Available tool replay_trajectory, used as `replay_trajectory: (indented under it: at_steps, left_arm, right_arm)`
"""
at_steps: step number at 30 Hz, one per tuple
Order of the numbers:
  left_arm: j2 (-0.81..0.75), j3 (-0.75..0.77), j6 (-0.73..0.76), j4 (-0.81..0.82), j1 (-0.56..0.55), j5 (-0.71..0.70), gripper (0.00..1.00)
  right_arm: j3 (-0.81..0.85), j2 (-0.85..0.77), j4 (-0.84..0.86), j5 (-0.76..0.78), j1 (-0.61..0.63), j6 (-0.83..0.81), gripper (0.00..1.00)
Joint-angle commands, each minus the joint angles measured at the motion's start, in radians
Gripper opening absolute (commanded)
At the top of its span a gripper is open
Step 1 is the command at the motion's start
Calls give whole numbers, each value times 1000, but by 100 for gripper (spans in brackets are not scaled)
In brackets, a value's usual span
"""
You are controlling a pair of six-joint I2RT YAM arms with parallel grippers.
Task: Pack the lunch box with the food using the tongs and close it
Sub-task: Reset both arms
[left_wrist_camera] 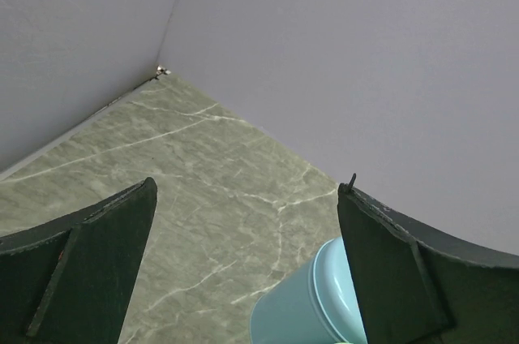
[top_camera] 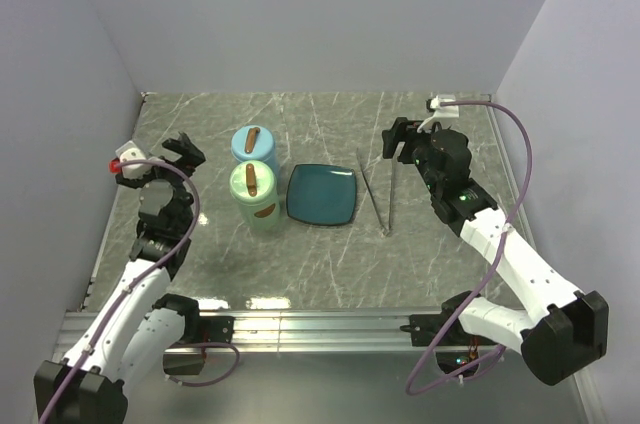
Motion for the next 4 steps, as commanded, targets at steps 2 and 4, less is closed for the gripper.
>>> replay_trajectory:
  at_steps: [2, 4]
  left_arm:
    - [15, 28, -6, 8, 4, -16, 99]
    - [17, 31, -12, 4, 2, -22, 99]
  right_arm:
    - [5, -3, 35, 9, -3, -2, 80]
    - [3, -1, 35, 11, -3, -3, 80]
